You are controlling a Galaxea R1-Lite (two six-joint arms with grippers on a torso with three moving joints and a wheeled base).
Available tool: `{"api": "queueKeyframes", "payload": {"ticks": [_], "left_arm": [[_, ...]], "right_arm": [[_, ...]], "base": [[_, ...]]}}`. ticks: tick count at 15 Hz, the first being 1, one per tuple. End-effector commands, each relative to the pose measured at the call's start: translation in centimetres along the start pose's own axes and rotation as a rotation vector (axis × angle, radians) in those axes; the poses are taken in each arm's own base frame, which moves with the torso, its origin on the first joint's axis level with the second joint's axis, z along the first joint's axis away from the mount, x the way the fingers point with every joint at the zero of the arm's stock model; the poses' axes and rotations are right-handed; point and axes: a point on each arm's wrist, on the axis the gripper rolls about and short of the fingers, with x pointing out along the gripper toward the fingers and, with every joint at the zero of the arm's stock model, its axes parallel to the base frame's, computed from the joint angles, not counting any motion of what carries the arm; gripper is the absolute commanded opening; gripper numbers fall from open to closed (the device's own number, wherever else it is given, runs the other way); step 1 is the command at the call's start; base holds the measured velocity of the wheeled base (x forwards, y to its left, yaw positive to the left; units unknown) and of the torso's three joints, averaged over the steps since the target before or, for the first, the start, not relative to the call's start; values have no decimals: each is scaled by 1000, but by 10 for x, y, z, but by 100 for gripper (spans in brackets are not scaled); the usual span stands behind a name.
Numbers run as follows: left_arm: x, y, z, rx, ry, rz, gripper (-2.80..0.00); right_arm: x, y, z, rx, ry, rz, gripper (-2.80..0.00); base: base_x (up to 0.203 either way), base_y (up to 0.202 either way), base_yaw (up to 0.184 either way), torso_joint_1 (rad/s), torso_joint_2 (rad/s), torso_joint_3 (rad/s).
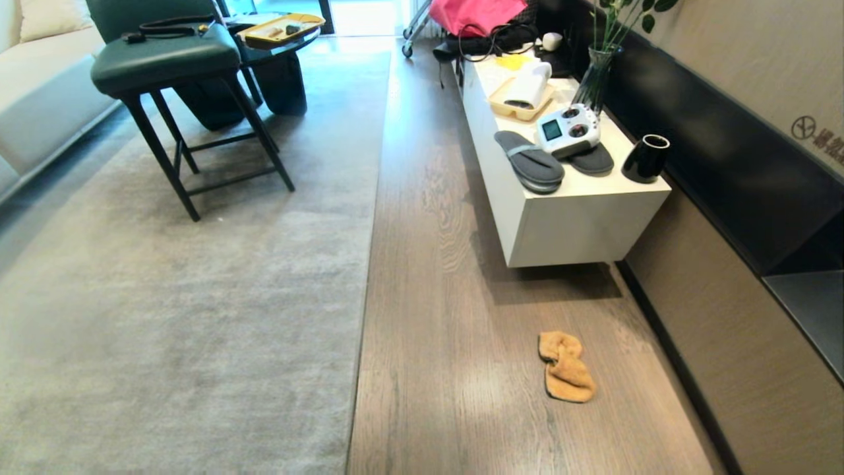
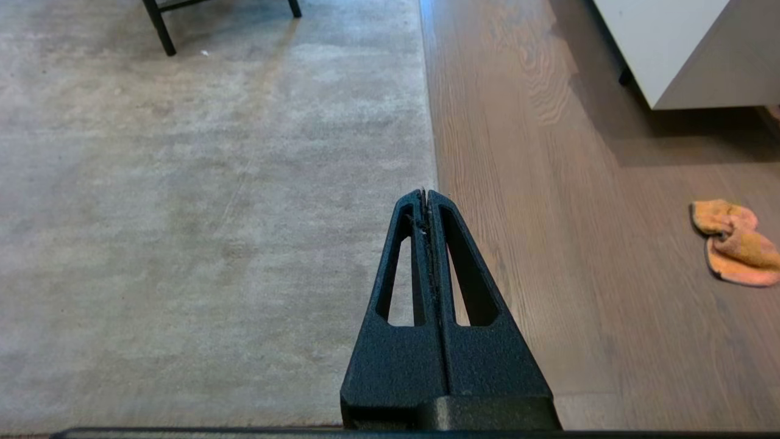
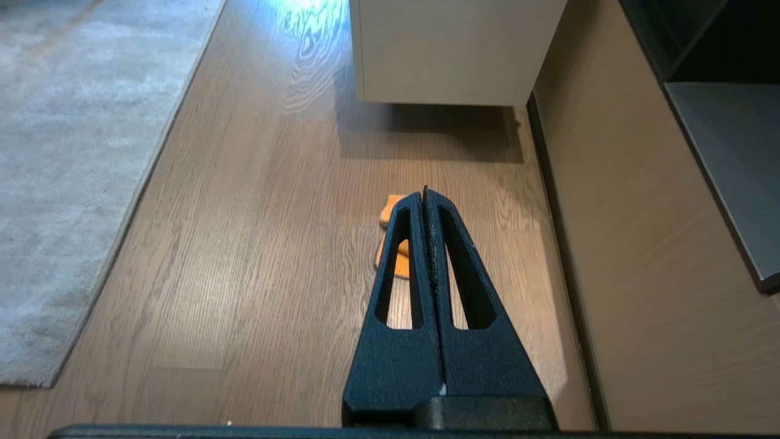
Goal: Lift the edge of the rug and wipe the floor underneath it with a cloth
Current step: Pick up the rag
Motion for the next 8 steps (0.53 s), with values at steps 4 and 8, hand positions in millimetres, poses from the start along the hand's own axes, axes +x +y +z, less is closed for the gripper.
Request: {"api": "queueKeyframes", "payload": {"ticks": [4,8], "left_arm": [[0,0,0,0,0,0,-280],[0,0,0,0,0,0,-280]], "right_arm": [[0,0,0,-1,1,0,-280],[0,0,0,-1,1,1,-280]], "base": [[0,0,0,3,0,-195],[0,0,0,5,4,-197]]}}
